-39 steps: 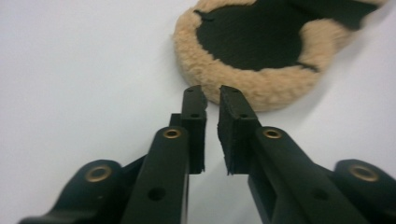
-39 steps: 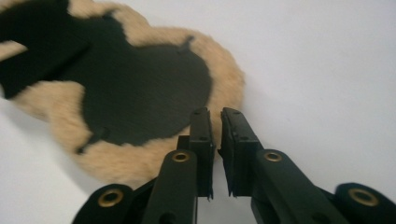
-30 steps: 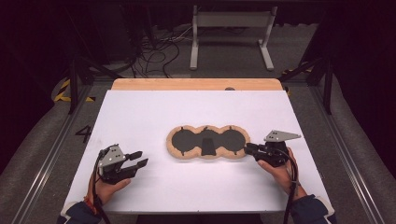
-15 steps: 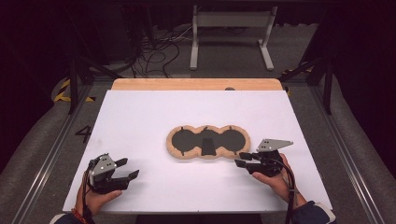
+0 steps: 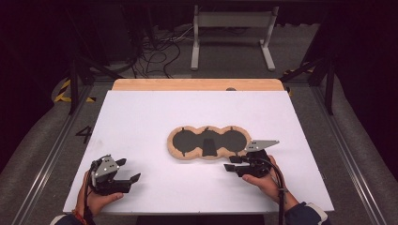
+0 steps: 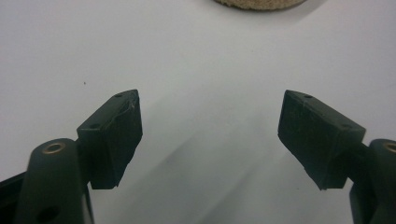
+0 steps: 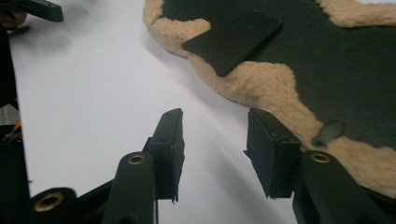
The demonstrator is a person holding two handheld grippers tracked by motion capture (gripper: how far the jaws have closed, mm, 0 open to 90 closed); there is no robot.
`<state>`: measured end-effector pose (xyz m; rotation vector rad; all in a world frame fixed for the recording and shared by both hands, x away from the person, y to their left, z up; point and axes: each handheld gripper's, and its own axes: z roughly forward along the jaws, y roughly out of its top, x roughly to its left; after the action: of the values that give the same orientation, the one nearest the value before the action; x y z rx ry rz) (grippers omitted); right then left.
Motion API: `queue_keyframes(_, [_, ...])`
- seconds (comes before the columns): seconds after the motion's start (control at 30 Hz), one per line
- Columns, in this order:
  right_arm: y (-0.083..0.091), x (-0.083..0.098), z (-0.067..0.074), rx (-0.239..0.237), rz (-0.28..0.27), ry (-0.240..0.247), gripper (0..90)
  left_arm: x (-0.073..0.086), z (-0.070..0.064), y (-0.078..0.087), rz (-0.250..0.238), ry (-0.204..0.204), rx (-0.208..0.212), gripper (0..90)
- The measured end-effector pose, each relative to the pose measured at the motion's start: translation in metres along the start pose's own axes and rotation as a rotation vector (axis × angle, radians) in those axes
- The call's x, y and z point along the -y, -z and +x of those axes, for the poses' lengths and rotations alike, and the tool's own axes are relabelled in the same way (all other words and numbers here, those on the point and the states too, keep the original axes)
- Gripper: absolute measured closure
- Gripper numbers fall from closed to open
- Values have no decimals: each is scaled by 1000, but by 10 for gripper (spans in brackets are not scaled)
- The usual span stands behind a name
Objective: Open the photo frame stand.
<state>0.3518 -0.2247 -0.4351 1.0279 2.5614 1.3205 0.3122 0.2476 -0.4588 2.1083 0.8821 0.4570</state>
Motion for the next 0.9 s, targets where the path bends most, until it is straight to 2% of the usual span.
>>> queue_keyframes(0.07, [-1, -1, 1, -1, 0, -8, 566, 0, -1, 0, 0, 2, 1, 218])
queue_keyframes(0.17, [-4, -8, 1, -21, -26, -51, 582, 1, 0, -3, 17, 1, -4, 212])
queue_keyframes(0.3, [-11, -11, 1, -38, -10, -57, 593, 1, -1, -5, 39, -6, -10, 206])
queue_keyframes(0.4, [-22, -16, 3, -68, 7, -68, 621, 1, -1, -5, 39, -5, -13, 198])
queue_keyframes(0.5, [-30, -20, 6, -64, 44, -60, 622, 1, -2, -6, 48, -7, -18, 195])
queue_keyframes(0.53, [-33, -21, 7, -48, 55, -62, 611, 2, -2, -6, 50, -7, -16, 195])
queue_keyframes(0.6, [-36, -22, 6, -43, 65, -75, 613, 2, -1, -6, 48, -2, -14, 193])
queue_keyframes(0.67, [-35, -23, 6, -52, 53, -78, 601, 2, -1, -6, 45, 2, -12, 193])
queue_keyframes(0.77, [-32, -25, 3, -46, 48, -93, 586, 2, -1, -7, 49, 2, -10, 192])
queue_keyframes(0.83, [-32, -24, 0, -7, 67, -112, 579, 2, -1, -8, 51, -1, -5, 191])
queue_keyframes(0.9, [-33, -23, -5, -15, 86, -139, 575, 2, -2, -8, 54, -2, -6, 191])
